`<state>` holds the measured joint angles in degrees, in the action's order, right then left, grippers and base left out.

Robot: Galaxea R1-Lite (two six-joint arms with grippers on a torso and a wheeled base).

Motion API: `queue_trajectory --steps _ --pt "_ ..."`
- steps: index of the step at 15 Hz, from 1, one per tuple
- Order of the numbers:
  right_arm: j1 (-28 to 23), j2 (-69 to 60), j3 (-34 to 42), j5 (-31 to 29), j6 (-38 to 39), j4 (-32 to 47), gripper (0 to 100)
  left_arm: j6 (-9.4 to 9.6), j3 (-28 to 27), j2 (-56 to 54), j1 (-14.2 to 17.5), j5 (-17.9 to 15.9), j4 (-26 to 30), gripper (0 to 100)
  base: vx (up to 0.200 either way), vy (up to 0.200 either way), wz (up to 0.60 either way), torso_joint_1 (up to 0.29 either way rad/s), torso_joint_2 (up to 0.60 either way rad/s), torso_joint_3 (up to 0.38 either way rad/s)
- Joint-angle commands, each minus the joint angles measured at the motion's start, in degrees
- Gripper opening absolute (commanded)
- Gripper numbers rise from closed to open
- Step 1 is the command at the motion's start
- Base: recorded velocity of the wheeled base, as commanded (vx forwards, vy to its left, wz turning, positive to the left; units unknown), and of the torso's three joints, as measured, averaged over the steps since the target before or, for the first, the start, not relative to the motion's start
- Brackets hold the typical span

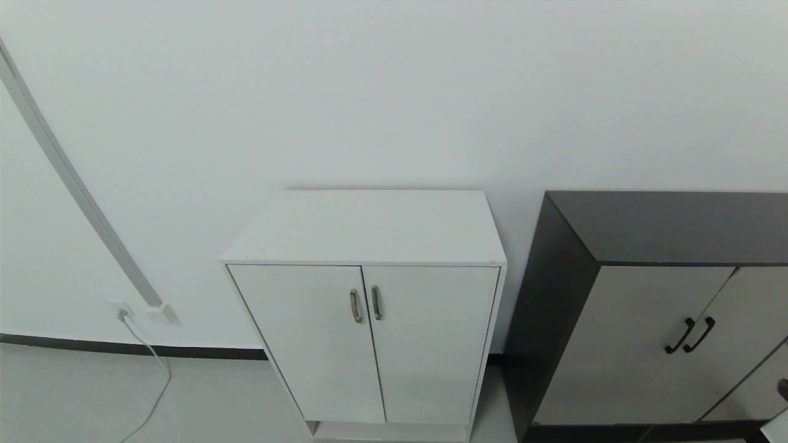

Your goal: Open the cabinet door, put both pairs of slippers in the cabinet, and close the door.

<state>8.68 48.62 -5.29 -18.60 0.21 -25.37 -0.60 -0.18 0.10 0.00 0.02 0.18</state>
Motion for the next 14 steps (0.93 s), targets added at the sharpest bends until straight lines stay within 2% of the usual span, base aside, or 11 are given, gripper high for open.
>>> queue_trajectory --steps 1,3,4,7,9,10,14 --pt "-0.77 -29.46 1.42 2.34 -0.03 20.45 0 -0.02 0.01 -0.01 0.00 -0.02 -0.01 0 0.000 0.000 0.00 0.000 0.00 0.000" --pt "-0.68 -40.62 0.63 6.30 -0.03 30.73 0 -0.02 0.01 -0.01 0.00 0.06 -0.01 0 0.000 0.000 0.00 0.000 0.00 0.000" --pt "-0.59 -43.17 0.72 6.74 -0.03 32.58 0 -0.02 0.01 -0.01 -0.09 0.06 -0.01 0 0.000 0.000 0.00 0.000 0.00 0.000" --pt "-0.59 -43.08 0.98 8.41 1.81 32.14 0 -0.02 0.01 -0.01 0.00 0.06 -0.01 0 0.000 0.000 0.00 0.000 0.00 0.000" --pt "-0.42 -42.90 0.90 16.05 1.81 32.14 0 -0.02 0.01 -0.01 0.00 -0.02 -0.01 0 0.000 0.000 0.00 0.000 0.00 0.000" --pt "0.29 -42.55 0.90 17.46 1.81 32.22 0 -0.02 0.01 -0.01 -0.09 -0.02 -0.01 0 0.000 0.000 0.00 0.000 0.00 0.000" --pt "3.89 -41.32 0.90 16.32 1.55 32.22 0 0.07 0.01 -0.01 0.00 -0.02 -0.01 0 0.000 0.000 0.00 0.000 0.00 0.000"
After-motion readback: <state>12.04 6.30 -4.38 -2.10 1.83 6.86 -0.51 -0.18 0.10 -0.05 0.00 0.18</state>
